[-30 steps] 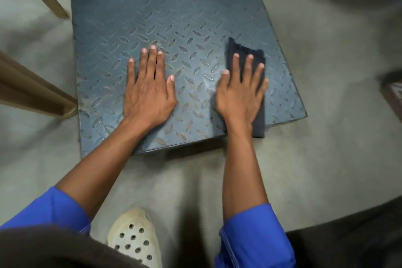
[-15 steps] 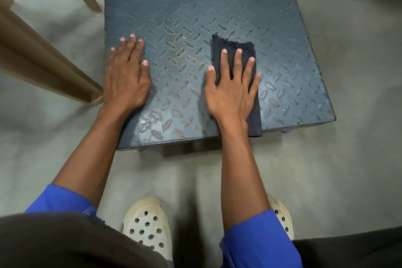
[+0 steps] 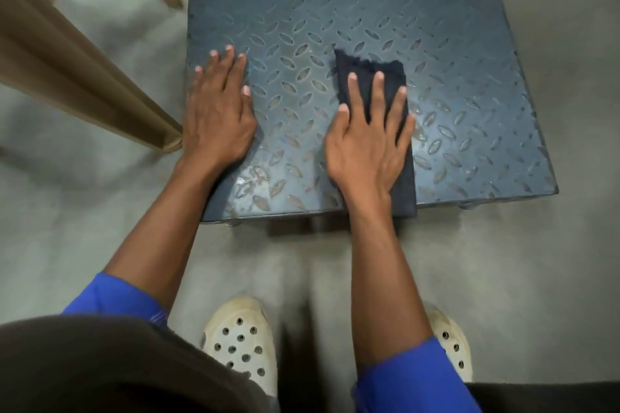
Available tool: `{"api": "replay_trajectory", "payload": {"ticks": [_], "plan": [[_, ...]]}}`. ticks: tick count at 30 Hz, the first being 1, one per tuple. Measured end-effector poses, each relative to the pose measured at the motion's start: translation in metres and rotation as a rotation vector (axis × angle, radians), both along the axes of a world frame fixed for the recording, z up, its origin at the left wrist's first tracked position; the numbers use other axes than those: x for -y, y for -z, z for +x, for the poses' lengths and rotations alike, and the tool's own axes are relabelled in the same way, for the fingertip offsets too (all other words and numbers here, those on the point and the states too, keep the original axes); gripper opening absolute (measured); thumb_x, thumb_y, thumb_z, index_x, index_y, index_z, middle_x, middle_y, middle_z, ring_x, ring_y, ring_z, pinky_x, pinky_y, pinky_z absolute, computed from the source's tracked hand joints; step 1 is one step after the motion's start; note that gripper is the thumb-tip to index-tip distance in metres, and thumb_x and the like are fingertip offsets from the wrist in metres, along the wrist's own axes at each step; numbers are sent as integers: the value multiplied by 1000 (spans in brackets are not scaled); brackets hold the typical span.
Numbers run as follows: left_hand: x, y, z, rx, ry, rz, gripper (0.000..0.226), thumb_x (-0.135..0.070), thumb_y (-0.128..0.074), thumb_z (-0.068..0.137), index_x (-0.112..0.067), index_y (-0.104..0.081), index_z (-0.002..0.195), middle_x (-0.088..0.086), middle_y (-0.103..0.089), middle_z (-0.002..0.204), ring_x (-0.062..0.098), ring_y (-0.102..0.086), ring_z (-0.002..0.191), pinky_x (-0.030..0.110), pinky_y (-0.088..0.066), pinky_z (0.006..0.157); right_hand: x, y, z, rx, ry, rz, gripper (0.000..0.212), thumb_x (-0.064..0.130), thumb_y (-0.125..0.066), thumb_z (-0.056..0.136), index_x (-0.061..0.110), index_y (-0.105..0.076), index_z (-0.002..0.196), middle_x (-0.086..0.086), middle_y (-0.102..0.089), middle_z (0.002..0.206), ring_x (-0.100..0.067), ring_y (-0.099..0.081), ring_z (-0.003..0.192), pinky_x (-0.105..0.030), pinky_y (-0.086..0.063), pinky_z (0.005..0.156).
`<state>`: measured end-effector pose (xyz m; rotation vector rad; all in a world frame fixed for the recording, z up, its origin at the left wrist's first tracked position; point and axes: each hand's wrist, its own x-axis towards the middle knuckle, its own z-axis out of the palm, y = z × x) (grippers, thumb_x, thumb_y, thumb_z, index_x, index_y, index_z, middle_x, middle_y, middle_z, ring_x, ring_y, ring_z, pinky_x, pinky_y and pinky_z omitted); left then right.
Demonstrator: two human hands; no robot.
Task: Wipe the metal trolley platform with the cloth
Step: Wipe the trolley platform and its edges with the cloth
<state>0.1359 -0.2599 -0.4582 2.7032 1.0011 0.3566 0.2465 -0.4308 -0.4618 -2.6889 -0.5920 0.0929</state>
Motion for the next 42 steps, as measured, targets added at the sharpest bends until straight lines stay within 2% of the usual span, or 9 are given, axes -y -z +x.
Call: {"api": "replay_trajectory", "payload": {"ticks": [3,6,12,16,22,27,33,37,42], "plan": [[0,0,1,16,4,16,55,-28,-28,112,-9,-29,164,12,-23,173,28,-14,161,44,-5,132,-32,-2,-15,0,-131,19,56,47,-23,108,42,-16,164,7,-5,174,-26,5,161,-55,-2,128],[-2,-1,-1,36,14,0,56,-28,-29,111,-8,-31,163,11,-25,172,28,-16,161,44,-7,132,-11,-3,-64,52,-246,9,53,47,-28,109,47,-22,161,11,-9,174,-22,4,161,-53,-4,128],[-1,-3,-4,26,15,-16,56,-30,-28,112,-11,-28,165,8,-22,173,24,-13,162,43,-6,132,18,-4,-48,-17,-94,-3,52,48,-29,108,52,-24,159,16,-9,173,-21,7,161,-53,0,129],[-2,-2,-3,23,25,-27,57,-29,-27,111,-8,-28,164,10,-21,173,27,-13,162,44,-6,132,-32,-2,-21,-31,-187,-2,54,46,-24,108,46,-20,162,9,-3,174,-26,11,161,-58,4,126],[-16,-3,-8,46,85,-132,62,-31,-30,107,-6,-30,163,11,-21,173,28,-12,162,35,0,129,-2,4,-98,48,-306,-4,54,44,-27,110,41,-21,163,11,-7,174,-22,8,161,-55,-5,127],[-17,-3,-20,-35,111,-58,60,-38,-26,112,-10,-23,166,9,-16,174,25,-10,162,41,-8,132,-40,4,-43,64,-305,-9,55,45,-23,109,38,-22,164,7,-10,174,-25,2,161,-57,-2,127],[-3,0,-27,-97,25,-15,66,-45,-17,112,-11,-12,168,9,-6,176,21,-1,163,41,-4,132,-99,-2,22,47,-368,-63,57,46,-19,108,37,-21,164,3,-10,174,-27,1,161,-58,0,127],[-7,1,-26,-122,32,-16,67,-44,-18,111,-11,-7,168,9,-1,176,21,3,163,42,-2,132,-65,0,-18,95,-365,-5,56,46,-21,109,36,-23,164,4,-13,174,-25,-1,161,-55,-5,128],[-39,-3,0,-142,70,-16,67,-47,-19,112,-14,-3,168,7,3,176,20,6,162,40,2,132,0,2,-85,45,-291,-33,54,45,-26,111,42,-15,164,9,-3,174,-19,8,161,-52,-4,129]]}}
